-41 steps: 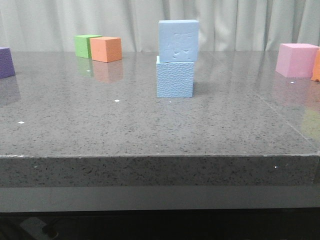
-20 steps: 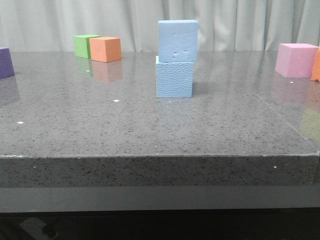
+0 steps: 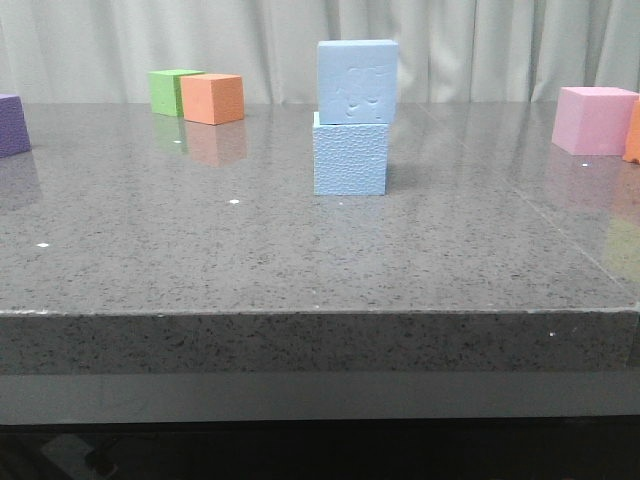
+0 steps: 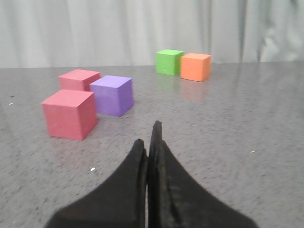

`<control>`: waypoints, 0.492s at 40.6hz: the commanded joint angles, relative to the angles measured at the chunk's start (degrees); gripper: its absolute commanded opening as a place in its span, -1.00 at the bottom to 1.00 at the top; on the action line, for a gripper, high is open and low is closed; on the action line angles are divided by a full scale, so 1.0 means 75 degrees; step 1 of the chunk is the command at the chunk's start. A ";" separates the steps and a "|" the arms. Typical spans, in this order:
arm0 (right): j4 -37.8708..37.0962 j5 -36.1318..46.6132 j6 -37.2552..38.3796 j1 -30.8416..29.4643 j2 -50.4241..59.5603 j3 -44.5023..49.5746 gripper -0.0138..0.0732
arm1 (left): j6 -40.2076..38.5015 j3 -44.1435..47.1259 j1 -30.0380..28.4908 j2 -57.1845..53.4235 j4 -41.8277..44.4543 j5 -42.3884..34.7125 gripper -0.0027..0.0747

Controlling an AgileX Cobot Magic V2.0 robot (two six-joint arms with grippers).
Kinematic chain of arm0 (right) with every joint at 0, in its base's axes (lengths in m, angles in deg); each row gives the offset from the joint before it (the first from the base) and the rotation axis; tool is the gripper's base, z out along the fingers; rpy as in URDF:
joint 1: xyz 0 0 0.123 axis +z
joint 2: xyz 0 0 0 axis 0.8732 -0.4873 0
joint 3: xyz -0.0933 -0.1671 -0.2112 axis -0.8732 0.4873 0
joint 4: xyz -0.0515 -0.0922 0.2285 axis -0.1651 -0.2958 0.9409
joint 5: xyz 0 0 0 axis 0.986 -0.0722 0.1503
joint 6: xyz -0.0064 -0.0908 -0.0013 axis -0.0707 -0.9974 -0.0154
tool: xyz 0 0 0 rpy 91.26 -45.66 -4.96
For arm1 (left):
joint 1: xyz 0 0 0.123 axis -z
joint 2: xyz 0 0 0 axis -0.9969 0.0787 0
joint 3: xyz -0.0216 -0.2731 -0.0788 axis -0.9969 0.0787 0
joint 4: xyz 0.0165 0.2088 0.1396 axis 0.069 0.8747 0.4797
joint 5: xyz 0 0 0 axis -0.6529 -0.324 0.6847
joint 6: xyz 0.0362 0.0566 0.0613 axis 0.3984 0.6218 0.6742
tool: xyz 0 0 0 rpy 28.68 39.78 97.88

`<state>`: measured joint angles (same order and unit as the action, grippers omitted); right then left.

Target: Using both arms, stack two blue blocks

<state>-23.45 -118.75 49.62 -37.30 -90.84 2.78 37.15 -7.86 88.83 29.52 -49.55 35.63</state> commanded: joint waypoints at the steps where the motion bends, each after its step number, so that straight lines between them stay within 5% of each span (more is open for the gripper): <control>1: -0.0081 0.0559 -0.0005 -0.0028 -0.0008 -0.0183 -0.96 | -0.0035 0.0397 -0.0213 -0.0390 0.0017 -0.1216 -0.98; 20: -0.0081 0.0556 -0.0005 -0.0028 -0.0015 -0.0183 -0.96 | -0.0035 0.1092 -0.0224 -0.0943 -0.0686 -0.1690 -0.98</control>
<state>-23.45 -118.75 49.62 -37.30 -90.84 2.78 37.15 0.18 87.12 23.59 -54.19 27.88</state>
